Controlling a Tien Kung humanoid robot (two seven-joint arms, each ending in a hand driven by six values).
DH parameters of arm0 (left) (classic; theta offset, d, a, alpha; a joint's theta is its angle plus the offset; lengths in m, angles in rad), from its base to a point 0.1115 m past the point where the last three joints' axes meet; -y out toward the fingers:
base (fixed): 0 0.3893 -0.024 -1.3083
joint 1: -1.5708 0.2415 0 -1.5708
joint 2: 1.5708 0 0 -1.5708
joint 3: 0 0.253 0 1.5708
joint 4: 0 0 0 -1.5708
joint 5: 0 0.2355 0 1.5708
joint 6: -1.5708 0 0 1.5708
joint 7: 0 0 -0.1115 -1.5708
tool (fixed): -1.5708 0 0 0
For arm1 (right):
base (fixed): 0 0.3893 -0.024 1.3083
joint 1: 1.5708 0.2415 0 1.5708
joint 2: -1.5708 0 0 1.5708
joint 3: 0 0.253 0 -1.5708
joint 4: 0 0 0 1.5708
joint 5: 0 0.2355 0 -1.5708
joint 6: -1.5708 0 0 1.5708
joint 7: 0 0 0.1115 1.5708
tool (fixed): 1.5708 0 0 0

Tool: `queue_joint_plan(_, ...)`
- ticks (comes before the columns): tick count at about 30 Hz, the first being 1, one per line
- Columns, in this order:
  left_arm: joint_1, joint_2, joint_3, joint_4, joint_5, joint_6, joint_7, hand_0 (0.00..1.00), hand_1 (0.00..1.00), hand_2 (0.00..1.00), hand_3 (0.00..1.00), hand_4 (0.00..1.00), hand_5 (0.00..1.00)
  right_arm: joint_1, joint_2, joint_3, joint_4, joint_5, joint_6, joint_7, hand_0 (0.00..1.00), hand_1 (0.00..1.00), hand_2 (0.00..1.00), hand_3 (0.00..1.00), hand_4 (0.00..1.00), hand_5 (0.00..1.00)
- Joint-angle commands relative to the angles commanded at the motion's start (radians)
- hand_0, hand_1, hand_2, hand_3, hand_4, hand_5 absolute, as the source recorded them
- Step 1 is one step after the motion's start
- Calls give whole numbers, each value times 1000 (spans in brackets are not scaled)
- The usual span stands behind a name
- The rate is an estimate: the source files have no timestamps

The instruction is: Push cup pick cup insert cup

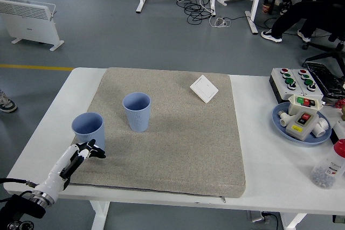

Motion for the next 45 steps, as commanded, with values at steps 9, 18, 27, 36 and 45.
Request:
queue_joint_plan(9,-16,2,-14,24,18,-1,-1,753,562,495,458,613,998,-3,1,-3,0,4,0,-1,775,685,683,569,133,471)
queue_joint_plan(18,-51,-6,-15,61,31,0,-8,754,569,499,459,612,998,-10,3,-4,0,3,0,-2,775,686,683,569,133,471)
queue_joint_plan(27,-99,-7,-5,108,72,0,-17,755,569,499,460,609,998,-15,3,-6,0,1,0,-4,775,685,683,569,133,473)
queue_joint_plan(36,-157,-1,7,158,183,11,-40,758,569,501,462,608,998,-17,2,-11,0,1,1,-5,775,685,683,569,133,471)
queue_joint_plan(45,-208,11,9,206,200,8,-42,757,569,501,467,603,998,-12,0,-14,0,4,1,-4,775,686,683,569,133,473)
